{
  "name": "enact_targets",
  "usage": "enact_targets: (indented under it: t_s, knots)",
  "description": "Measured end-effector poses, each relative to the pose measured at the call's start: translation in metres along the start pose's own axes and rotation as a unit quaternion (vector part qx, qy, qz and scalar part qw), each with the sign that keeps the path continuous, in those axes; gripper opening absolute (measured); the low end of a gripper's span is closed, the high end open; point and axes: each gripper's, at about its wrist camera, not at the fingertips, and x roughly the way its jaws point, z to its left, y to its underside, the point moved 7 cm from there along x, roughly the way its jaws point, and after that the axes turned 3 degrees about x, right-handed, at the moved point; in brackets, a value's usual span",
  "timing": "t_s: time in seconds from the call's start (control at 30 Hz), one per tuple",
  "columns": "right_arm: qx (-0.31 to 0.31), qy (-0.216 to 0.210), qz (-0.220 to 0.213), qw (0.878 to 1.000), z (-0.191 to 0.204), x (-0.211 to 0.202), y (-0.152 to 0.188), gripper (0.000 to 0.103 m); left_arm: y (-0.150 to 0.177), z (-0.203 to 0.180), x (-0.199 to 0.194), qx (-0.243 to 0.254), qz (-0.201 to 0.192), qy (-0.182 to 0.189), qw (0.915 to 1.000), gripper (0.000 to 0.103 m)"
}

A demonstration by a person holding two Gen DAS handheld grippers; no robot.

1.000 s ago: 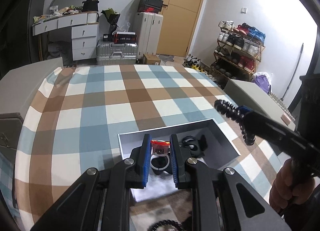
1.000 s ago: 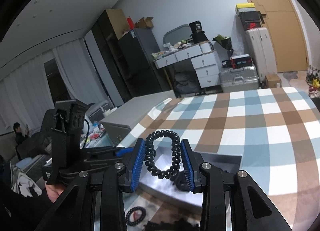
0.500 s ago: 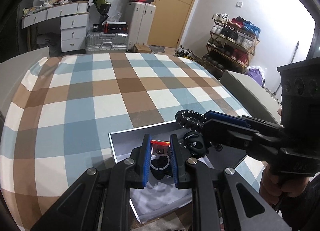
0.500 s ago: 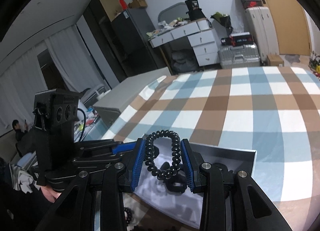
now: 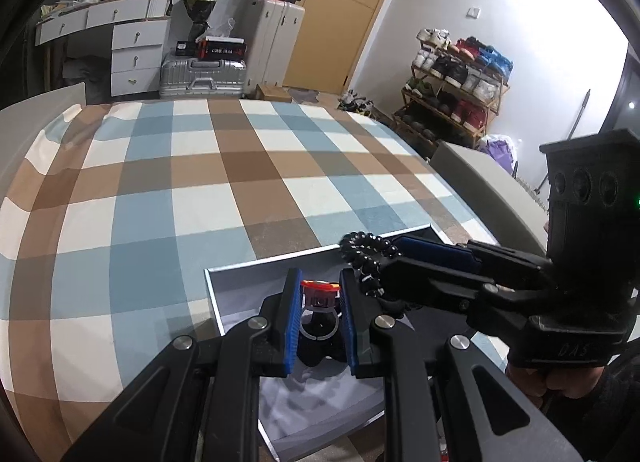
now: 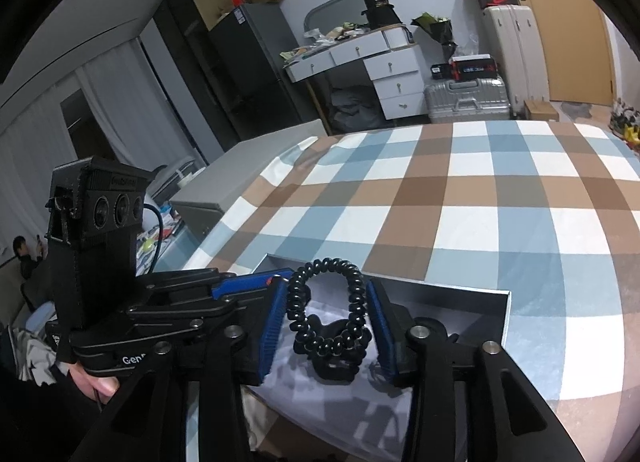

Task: Organize jewelry
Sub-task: 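Carry the bracelet and ring into the grey box and open both tools, then withdraw both open tools from the box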

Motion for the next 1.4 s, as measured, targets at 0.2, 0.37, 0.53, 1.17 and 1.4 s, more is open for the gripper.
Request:
enact_targets:
  t_s: [0.2,0.37,0.53,1.17,1.4]
  knots:
    - [0.006,-0.003,-0.016,1.0,-0.001,-0.008,0.0,0.057,0.0,0.0,-0.002,0.002,-0.001,0.004,1.0,0.028]
    - [0.009,0.006,-0.037,0.999,-0.003,-0.02,-0.001,0.071,-0.003,-0.005,-0.007,0.013,-0.016,0.004,0.9998,0.048]
    - [0.024,0.008,-0.055,0.998,-0.007,-0.037,-0.002,0.071,-0.006,-0.007,-0.014,0.014,-0.028,-0.005,0.9995,0.052]
    - [0.02,0.053,-0.131,0.99,0.005,-0.121,0.02,0.103,0.015,-0.006,-0.065,-0.008,-0.06,-0.133,0.9893,0.084]
    - [-0.004,0.068,-0.132,0.989,0.016,-0.139,0.04,0.103,0.03,-0.013,-0.081,-0.022,-0.077,-0.148,0.9858,0.086]
